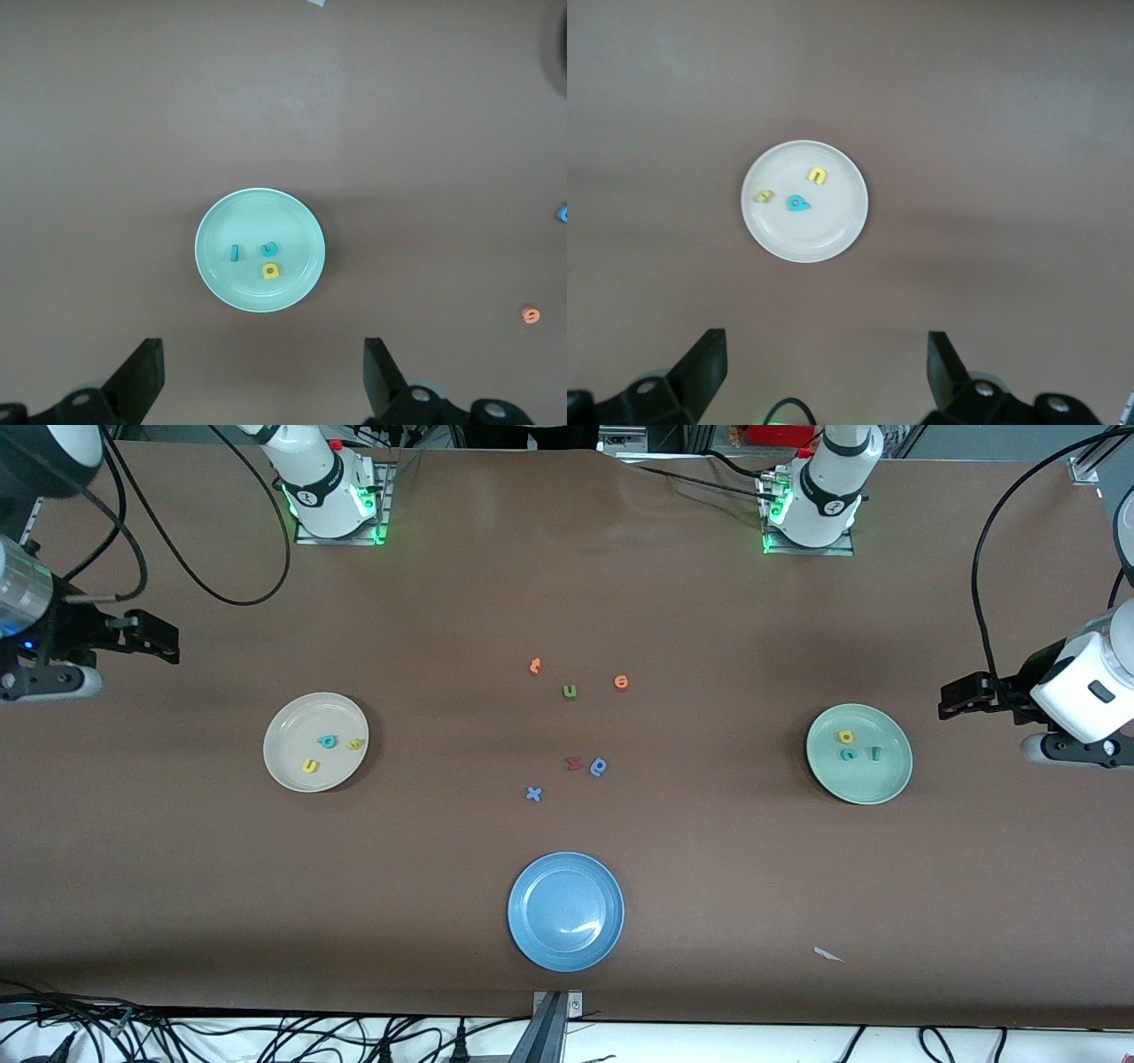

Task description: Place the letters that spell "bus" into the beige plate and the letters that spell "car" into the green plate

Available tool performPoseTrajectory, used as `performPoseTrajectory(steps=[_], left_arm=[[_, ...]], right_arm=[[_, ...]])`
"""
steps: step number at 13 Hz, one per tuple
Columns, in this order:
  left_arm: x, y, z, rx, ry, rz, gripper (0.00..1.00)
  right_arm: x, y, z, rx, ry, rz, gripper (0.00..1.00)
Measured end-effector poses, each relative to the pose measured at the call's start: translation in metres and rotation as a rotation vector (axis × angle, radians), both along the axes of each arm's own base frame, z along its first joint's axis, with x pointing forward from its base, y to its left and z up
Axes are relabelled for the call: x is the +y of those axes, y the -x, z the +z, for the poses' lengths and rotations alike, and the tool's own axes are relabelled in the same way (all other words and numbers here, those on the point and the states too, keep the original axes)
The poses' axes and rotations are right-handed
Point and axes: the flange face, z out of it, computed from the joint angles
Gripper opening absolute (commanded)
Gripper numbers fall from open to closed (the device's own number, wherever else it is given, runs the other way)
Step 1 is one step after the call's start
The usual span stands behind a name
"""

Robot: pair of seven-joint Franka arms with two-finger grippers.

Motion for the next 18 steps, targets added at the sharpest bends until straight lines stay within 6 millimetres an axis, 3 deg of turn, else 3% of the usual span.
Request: performPoseTrajectory(steps=[2,5,9,18], left_arm=[[0.000,0.000,-0.001,0.003,0.002,-0.017,0.98],[0.006,-0.002,-0.007,0.012,0.004,-0.028,0.99],[0.022,-0.001,-0.006,0.010,0.005,-0.013,0.99],[0.027,0.000,-0.003,0.005,0.005,-0.006,0.99]], right_arm=[[0.004,0.014,0.014,-0.016,-0.030,0.000,1.00],[0.011,0.027,0.011,-0.002,-0.088,0.000,1.00],[0.013,0.027,0.011,-0.011,-0.105,-0.001,1.00],[0.002,0.026,0.008,-0.011,-0.026,-0.005,1.00]])
